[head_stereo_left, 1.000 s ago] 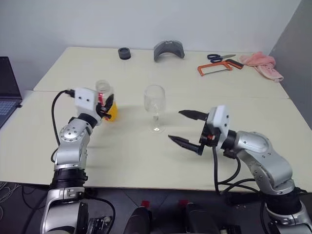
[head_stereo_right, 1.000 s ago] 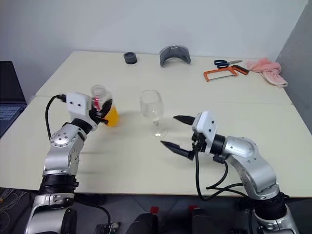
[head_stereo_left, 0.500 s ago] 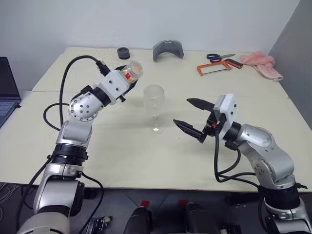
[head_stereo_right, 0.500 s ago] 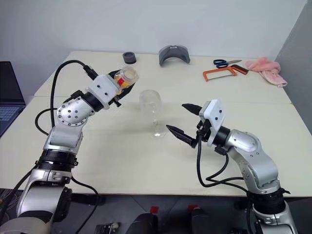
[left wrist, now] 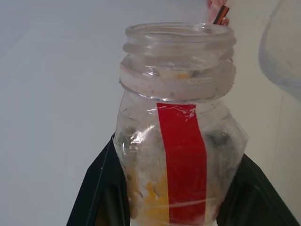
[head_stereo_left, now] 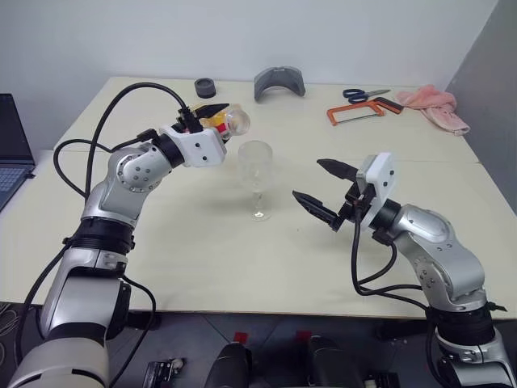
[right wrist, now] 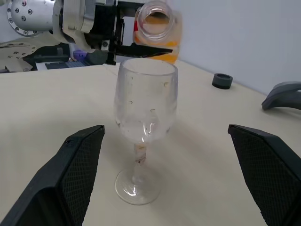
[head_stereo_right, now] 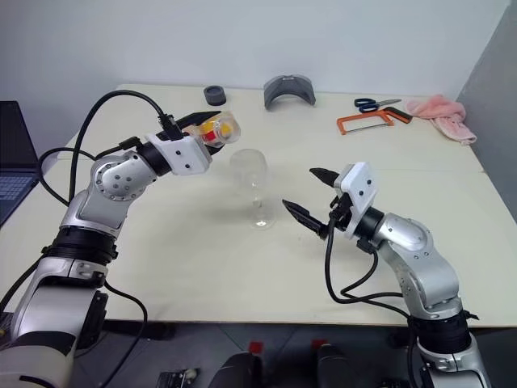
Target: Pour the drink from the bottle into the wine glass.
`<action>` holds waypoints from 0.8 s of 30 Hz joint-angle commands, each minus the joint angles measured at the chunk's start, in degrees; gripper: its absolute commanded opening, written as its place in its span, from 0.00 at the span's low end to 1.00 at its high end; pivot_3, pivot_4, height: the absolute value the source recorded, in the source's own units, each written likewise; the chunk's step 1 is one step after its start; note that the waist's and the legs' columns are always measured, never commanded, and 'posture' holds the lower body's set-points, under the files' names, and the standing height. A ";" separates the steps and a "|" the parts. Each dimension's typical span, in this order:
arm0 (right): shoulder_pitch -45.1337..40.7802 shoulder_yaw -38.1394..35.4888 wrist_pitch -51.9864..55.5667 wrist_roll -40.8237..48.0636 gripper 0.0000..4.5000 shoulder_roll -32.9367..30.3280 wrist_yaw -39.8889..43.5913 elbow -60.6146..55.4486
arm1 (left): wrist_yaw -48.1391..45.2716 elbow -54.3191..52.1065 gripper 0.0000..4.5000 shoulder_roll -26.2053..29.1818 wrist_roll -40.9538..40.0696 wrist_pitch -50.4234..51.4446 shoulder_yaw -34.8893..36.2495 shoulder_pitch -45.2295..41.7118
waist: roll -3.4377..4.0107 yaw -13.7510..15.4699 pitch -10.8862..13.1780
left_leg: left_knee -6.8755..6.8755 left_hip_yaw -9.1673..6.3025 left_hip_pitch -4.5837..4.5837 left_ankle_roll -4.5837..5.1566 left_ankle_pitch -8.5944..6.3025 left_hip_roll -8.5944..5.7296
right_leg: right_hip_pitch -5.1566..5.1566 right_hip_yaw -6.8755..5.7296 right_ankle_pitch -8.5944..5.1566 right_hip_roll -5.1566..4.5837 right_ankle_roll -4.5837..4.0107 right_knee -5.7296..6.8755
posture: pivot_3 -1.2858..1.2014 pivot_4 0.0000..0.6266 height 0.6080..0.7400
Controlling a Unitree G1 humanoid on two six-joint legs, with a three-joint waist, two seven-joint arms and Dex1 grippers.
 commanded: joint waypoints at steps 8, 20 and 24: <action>0.52 -5.66 2.94 9.09 1.00 -7.79 7.33 -2.83 | 4.04 3.41 0.38 1.72 4.20 -6.66 -0.90 -5.77 | -0.01 -0.06 0.00 | 0.00 0.07 0.00 0.01 0.00 -0.01 | 0.00 0.00 0.00 0.02 0.00 0.01 | 0.52 0.24 1.00; 0.59 -5.33 2.62 8.49 1.00 -9.00 6.41 -2.67 | 11.20 7.50 0.38 3.24 12.04 -12.20 -3.10 -9.83 | -0.03 -0.03 0.02 | 0.02 0.10 -0.01 0.01 0.00 -0.01 | 0.00 0.00 0.00 0.02 0.00 0.04 | 0.52 0.24 1.00; 0.78 -5.09 2.42 8.27 1.00 -8.95 6.31 -2.70 | 12.85 8.11 0.38 3.58 13.38 -12.98 -3.73 -10.50 | -0.03 -0.02 0.02 | 0.03 0.10 -0.01 0.01 0.00 -0.01 | 0.00 0.01 0.00 0.00 0.00 0.05 | 0.52 0.24 1.00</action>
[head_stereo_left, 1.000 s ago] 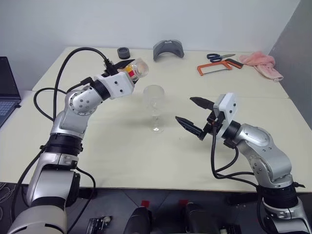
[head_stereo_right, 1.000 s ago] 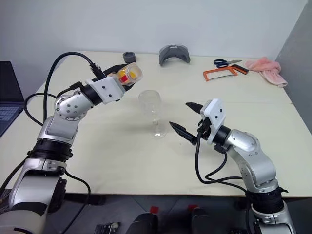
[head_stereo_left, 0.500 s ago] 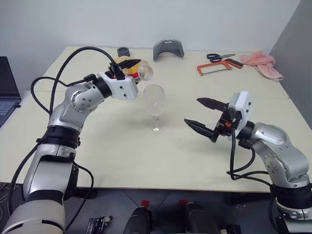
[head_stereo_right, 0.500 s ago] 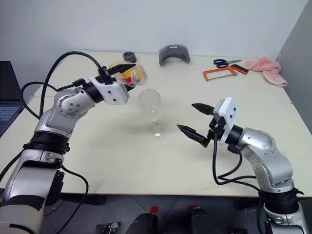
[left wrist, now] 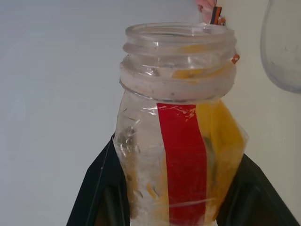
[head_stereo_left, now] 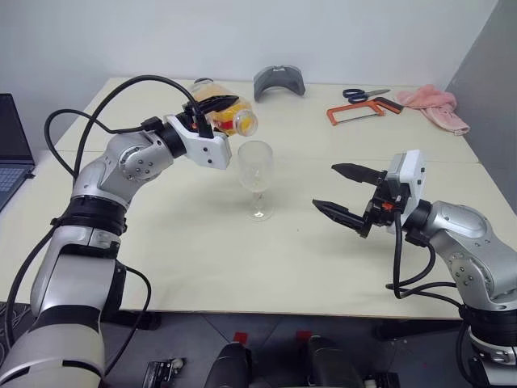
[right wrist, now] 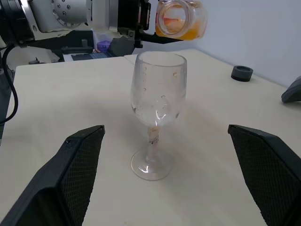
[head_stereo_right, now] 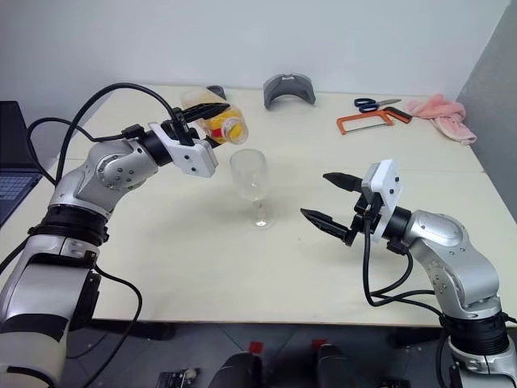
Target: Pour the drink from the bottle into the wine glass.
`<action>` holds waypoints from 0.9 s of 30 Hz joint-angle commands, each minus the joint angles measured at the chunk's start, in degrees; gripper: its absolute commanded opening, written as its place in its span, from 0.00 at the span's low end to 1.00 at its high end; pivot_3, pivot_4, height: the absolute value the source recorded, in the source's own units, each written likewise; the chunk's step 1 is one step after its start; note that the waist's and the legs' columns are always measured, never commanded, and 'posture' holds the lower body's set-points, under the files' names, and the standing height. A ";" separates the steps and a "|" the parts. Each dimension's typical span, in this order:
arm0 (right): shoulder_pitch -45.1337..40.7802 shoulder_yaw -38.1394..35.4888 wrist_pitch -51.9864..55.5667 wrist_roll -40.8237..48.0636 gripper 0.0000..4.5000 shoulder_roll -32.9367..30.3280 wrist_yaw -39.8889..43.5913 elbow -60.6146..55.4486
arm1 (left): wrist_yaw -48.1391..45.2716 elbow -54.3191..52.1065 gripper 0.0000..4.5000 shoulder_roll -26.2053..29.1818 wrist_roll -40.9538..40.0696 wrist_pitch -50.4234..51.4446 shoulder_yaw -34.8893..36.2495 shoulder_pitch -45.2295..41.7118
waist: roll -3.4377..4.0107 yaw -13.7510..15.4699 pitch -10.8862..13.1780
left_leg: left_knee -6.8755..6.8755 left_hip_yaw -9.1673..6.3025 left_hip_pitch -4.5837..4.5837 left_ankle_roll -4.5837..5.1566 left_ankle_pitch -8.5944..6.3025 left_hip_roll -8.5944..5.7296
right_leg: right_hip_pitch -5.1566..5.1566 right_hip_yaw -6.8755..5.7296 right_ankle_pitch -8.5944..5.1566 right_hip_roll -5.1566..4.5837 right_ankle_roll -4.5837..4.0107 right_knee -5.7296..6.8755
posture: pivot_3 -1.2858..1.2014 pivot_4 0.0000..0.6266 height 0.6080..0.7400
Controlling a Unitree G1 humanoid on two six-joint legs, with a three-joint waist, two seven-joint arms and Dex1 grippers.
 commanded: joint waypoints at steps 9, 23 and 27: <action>0.35 0.01 -0.61 -0.45 1.00 -0.29 -0.54 -2.22 | 6.50 1.25 0.38 2.51 3.72 -2.69 -1.00 -4.04 | 0.00 -0.01 0.00 | 0.02 0.00 0.00 0.00 0.00 0.00 | -0.01 0.00 0.00 0.00 0.00 0.04 | 0.52 0.24 1.00; 1.14 -0.17 -0.75 -0.72 1.00 -1.41 -0.16 -2.21 | 10.21 3.54 0.38 3.73 6.81 -4.56 -2.77 -6.10 | 0.00 0.00 0.00 | 0.03 0.01 0.01 -0.01 0.00 -0.02 | -0.02 0.00 0.00 -0.01 0.00 0.10 | 0.52 0.24 1.00; 1.30 -0.27 -0.73 -0.67 1.00 -1.58 -0.11 -2.27 | 10.93 3.95 0.38 3.93 7.38 -4.82 -3.18 -6.53 | 0.00 0.00 0.00 | 0.05 0.01 0.01 -0.01 0.00 -0.02 | -0.02 0.00 0.00 -0.01 0.00 0.11 | 0.52 0.24 1.00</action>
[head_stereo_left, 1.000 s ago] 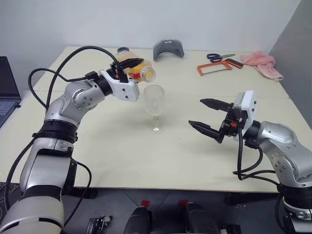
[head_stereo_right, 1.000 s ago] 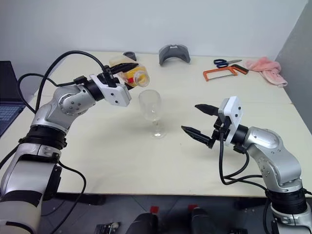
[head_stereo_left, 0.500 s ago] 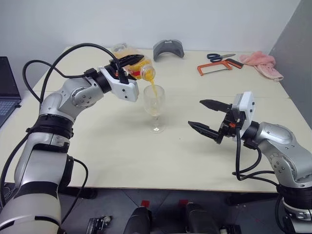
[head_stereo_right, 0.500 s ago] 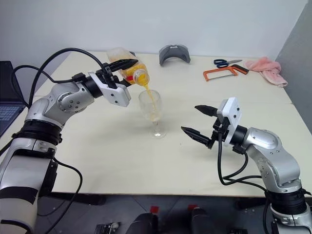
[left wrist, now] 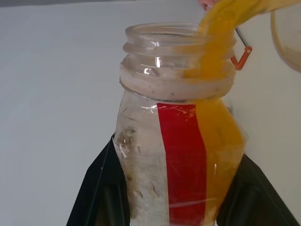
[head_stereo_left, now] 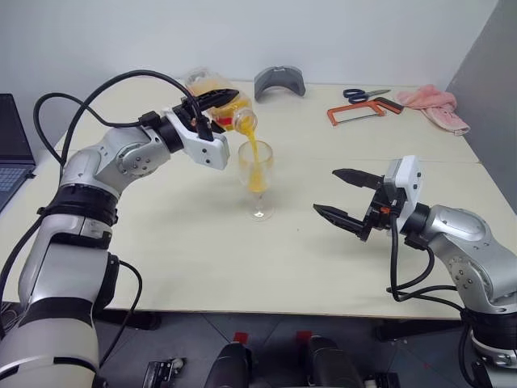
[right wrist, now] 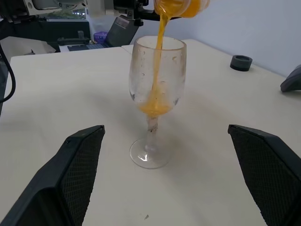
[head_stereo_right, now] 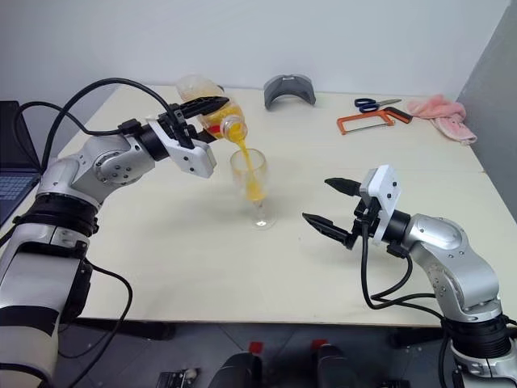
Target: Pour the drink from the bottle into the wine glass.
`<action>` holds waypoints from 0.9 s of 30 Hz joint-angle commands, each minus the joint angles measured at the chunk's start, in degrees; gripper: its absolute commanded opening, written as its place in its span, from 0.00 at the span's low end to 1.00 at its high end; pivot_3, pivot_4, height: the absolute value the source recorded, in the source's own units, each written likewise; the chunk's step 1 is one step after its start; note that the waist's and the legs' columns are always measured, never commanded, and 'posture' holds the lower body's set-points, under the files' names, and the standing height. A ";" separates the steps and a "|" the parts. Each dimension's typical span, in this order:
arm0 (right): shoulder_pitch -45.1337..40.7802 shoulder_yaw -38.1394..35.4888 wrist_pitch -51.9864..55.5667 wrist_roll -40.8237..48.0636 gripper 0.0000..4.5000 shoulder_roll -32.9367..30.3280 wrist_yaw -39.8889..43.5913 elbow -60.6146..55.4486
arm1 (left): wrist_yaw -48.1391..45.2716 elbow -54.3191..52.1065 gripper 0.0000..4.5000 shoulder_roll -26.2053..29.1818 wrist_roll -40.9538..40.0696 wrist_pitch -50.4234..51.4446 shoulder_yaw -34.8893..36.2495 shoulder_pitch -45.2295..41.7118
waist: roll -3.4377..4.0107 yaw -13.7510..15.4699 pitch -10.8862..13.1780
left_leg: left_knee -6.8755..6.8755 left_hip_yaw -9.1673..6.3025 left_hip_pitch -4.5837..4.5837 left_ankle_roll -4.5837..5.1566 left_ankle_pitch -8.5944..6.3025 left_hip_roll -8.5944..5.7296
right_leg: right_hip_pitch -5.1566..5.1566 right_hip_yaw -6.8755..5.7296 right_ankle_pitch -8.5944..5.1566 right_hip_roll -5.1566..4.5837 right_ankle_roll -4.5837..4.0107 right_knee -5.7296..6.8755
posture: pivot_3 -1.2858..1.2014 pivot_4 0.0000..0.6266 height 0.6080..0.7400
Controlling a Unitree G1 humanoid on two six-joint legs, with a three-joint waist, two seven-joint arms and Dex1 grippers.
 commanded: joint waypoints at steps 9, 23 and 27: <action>0.25 -1.03 -0.57 0.51 1.00 -0.95 0.43 -2.49 | 3.46 1.05 0.38 1.95 1.56 -0.85 -0.16 -3.58 | 0.00 -0.02 0.00 | 0.01 0.01 0.01 0.00 0.00 0.00 | -0.01 0.00 0.00 0.00 0.00 0.04 | 0.52 0.24 1.00; 0.24 -0.75 -0.45 0.59 1.00 -0.99 1.01 -2.40 | 5.34 2.37 0.38 2.92 2.70 -1.15 -1.27 -4.46 | 0.00 -0.01 0.00 | 0.02 0.02 0.01 0.00 0.00 0.00 | -0.01 0.01 0.00 0.00 0.00 0.06 | 0.52 0.24 1.00; 0.27 -0.74 -0.38 0.51 1.00 -1.02 1.18 -2.47 | 5.60 2.66 0.38 3.32 2.82 -1.27 -1.57 -4.63 | 0.00 -0.01 0.00 | 0.03 0.01 0.01 0.00 0.00 -0.01 | -0.01 0.00 0.00 0.00 0.00 0.07 | 0.52 0.24 1.00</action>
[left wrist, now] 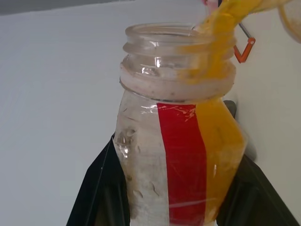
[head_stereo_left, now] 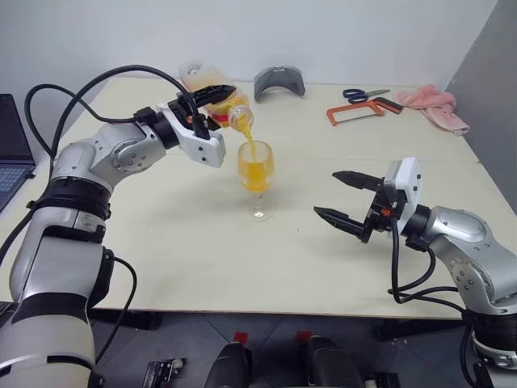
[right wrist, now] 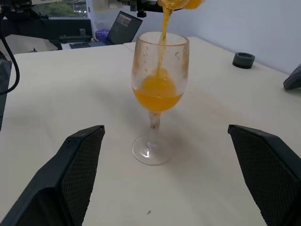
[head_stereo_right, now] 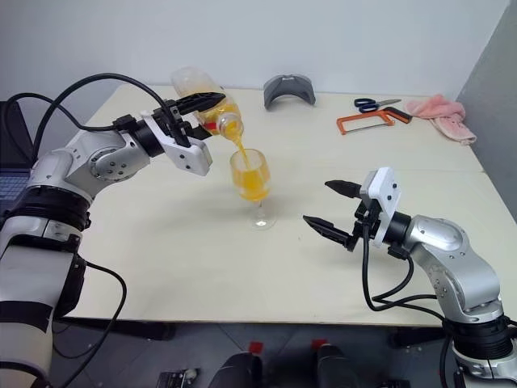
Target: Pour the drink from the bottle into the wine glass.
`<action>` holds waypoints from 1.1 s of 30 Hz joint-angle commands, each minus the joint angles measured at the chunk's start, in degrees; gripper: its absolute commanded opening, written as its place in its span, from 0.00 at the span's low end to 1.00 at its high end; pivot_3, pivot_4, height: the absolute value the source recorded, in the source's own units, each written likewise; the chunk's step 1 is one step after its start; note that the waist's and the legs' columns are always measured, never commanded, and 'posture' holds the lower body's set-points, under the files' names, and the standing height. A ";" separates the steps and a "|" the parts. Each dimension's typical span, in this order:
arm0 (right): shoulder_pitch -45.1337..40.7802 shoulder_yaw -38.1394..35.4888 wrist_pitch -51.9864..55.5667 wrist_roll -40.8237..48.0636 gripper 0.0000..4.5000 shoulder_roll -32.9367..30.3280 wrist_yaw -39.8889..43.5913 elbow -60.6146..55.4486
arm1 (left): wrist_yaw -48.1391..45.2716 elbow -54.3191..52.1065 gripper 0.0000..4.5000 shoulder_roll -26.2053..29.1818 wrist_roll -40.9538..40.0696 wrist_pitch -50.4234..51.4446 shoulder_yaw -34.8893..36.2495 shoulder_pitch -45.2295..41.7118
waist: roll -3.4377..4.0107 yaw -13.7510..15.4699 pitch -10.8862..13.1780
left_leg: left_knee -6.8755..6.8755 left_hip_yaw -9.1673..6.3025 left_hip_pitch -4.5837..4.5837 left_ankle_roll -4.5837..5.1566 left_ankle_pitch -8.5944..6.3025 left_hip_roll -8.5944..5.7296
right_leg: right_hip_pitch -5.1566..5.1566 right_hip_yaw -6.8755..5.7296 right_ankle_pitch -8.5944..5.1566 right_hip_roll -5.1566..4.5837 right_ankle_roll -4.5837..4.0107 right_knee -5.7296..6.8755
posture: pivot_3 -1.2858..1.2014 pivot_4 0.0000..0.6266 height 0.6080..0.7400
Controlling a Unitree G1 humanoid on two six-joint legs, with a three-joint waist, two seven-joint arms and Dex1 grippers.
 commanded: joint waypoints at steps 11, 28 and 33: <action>-0.18 -0.37 -0.13 0.68 1.00 -0.62 0.40 -2.73 | 2.51 -0.39 0.38 1.76 0.35 0.14 0.21 -2.59 | 0.00 0.00 0.00 | 0.01 0.01 0.00 0.00 0.00 0.00 | 0.00 0.00 0.00 0.00 0.00 0.02 | 0.52 0.24 1.00; -0.24 0.19 -0.27 0.83 1.00 -0.20 0.16 -2.92 | 4.48 0.64 0.38 1.68 2.03 0.25 -0.66 -3.80 | 0.00 0.00 0.00 | 0.02 0.01 0.00 0.00 0.00 -0.01 | 0.00 0.00 0.00 0.00 0.00 0.03 | 0.52 0.24 1.00; -0.07 0.32 -0.32 0.88 1.00 -0.04 0.09 -3.04 | 4.67 0.83 0.38 1.78 2.13 0.20 -1.08 -4.12 | 0.00 0.00 0.00 | 0.03 0.01 0.00 0.00 0.00 -0.01 | 0.00 0.01 0.00 0.00 0.00 0.03 | 0.52 0.24 1.00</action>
